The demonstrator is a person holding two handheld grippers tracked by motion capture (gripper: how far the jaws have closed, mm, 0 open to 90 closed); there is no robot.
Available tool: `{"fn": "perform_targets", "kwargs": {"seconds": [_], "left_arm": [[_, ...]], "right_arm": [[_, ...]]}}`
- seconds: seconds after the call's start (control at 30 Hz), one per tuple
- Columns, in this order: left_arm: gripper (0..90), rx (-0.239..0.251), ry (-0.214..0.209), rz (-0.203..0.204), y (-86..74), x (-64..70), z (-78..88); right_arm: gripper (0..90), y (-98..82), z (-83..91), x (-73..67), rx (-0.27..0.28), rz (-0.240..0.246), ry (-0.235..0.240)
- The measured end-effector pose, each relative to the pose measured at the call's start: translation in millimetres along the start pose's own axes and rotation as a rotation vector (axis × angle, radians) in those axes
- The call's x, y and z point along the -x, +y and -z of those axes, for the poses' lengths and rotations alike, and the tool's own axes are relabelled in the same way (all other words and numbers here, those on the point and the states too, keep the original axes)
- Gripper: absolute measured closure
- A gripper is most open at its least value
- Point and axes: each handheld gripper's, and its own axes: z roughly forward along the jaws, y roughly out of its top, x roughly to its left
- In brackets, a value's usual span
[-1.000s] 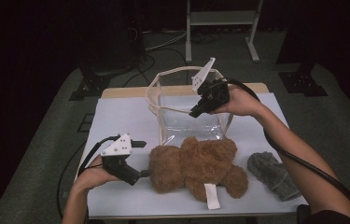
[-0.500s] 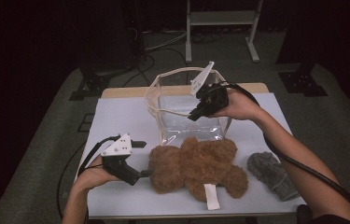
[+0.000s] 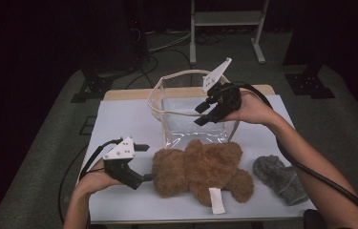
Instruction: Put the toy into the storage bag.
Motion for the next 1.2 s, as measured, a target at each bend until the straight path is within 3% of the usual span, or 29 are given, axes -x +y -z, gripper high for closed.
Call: {"fn": "perform_targets", "kwargs": {"seconds": [0.23,0.43,0.6,0.8,1.2], "left_arm": [[7.1,-0.001,0.0,0.005,-1.5,-0.7,1.8],[7.1,0.002,0.015,0.01,-2.1,-2.5,5.9],[7.1,0.004,0.013,0.015,-2.9,-2.6,5.8],[7.1,0.001,0.016,0.019,-4.0,-3.2,7.0],[7.1,0.002,0.017,0.019,-4.9,-4.0,8.6]], "right_arm": [[35.1,-0.7,11.5,-21.9,0.052,0.045,-0.001],[30.4,-6.2,8.1,-49.9,0.064,0.09,0.039],[26.8,-14.2,-12.6,-65.8,0.008,0.106,0.088],[23.9,-27.0,-42.4,-69.7,-0.053,0.093,0.124],[20.9,-41.8,-70.5,-72.0,-0.161,0.105,0.097]]}}
